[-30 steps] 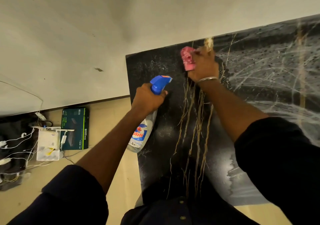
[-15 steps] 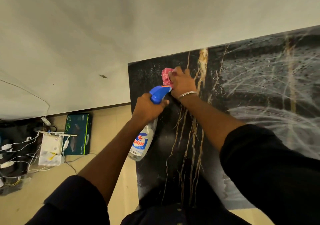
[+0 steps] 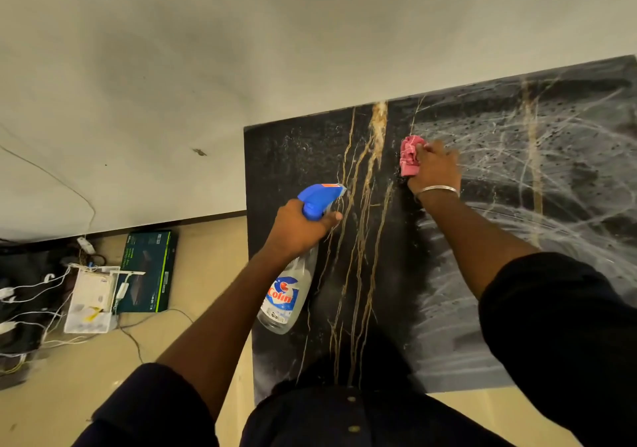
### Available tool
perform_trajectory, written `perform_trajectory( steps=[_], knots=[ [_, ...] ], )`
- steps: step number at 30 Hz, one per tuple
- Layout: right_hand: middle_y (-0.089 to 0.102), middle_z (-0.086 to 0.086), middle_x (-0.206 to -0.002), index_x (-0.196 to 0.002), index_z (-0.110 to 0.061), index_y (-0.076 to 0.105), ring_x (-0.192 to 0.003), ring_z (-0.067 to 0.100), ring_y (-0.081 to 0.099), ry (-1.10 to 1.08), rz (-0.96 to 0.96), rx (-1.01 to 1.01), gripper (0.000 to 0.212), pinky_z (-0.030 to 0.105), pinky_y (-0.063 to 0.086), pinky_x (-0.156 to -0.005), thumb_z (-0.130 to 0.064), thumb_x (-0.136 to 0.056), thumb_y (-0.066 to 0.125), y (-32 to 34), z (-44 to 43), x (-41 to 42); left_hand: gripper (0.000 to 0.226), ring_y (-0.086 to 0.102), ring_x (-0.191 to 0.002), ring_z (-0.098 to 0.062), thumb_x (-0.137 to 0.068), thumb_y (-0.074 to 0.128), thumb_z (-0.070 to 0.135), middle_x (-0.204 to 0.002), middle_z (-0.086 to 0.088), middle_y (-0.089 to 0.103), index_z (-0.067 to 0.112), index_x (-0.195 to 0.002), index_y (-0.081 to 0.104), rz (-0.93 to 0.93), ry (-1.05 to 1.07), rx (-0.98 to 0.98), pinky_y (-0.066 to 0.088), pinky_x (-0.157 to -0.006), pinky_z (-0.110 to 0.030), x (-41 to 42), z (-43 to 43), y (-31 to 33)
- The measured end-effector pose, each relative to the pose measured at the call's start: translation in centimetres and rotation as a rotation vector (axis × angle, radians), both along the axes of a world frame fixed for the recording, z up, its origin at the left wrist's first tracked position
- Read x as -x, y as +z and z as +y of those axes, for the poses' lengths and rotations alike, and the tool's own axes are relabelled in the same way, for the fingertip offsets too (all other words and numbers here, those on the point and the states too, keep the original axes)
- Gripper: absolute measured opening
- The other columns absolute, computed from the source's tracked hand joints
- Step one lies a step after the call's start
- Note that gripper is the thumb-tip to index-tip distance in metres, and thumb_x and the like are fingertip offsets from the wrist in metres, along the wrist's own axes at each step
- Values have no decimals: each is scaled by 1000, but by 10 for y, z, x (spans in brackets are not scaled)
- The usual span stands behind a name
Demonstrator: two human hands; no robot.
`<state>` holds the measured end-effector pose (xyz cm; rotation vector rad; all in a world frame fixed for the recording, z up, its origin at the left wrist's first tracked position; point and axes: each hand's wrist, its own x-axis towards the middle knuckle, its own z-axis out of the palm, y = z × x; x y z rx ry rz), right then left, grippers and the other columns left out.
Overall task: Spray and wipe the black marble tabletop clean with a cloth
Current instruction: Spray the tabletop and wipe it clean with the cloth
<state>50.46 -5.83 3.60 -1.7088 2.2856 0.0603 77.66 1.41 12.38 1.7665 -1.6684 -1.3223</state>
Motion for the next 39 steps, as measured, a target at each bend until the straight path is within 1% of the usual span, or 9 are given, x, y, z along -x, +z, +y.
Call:
perform_trajectory(
  steps=[6,10,15,19,23,28,32,34,39],
  knots=[
    [41,10,-132,-130,-17,47,-116,36,40,230,-129,73,61,43,57,-76,-24,-76,73,3,51,-105,31,58,-70,-15,-83,70,31,-80,-7,62,12,-105,59,9,8,13,51,-72,-26,-6,25,1],
    [45,5,-130,-124,-16,56,-111,32,43,339,-228,97,49,43,56,-72,-24,-77,71,-5,86,-146,51,64,-91,-13,-81,71,38,-102,-2,67,15,-123,55,27,13,-6,50,-82,-23,-14,31,-7],
    [41,5,-132,-133,-21,48,-111,33,41,223,-114,98,59,40,56,-70,-23,-78,68,-3,106,-75,32,60,-74,-11,-83,70,32,-83,-2,64,13,-107,59,7,-61,0,48,-71,-20,-18,41,-8],
    [41,8,-131,-137,-22,49,-107,41,44,-72,-31,87,68,40,50,-71,-14,-73,70,-2,111,7,29,61,-79,-23,-85,68,29,-89,-13,64,12,-106,58,23,-75,19,48,-71,-19,-22,53,-3],
    [37,10,-133,-138,-20,46,-115,46,39,-223,-24,32,70,46,51,-76,-22,-74,72,3,111,-6,32,63,-84,-28,-84,69,29,-92,-15,65,10,-109,59,38,-64,16,52,-77,-28,-34,64,-6],
    [41,8,-130,-132,-20,47,-110,37,43,53,-79,83,56,40,56,-73,-24,-80,68,4,142,-109,32,64,-81,-26,-84,69,29,-91,-15,67,10,-108,61,-10,-54,36,49,-70,-20,-39,74,-12],
    [40,3,-132,-137,-25,43,-105,30,41,276,-88,72,59,37,55,-63,-34,-82,63,-5,169,-128,22,59,-63,-12,-83,69,29,-73,-3,63,13,-96,63,-45,-37,36,46,-59,-18,-35,78,-12],
    [40,6,-134,-140,-22,41,-107,33,41,276,-70,65,65,38,53,-66,-29,-80,65,-6,178,-99,15,54,-56,-10,-84,68,28,-65,1,57,16,-86,60,-40,-55,34,42,-57,-16,-31,82,-11],
    [40,15,-137,-143,-16,41,-112,43,46,-4,31,51,76,42,42,-89,-13,-72,68,-11,178,12,18,54,-60,-11,-86,66,27,-69,-2,57,13,-94,60,-31,-104,28,46,-62,-21,-17,92,-14]
  ],
)
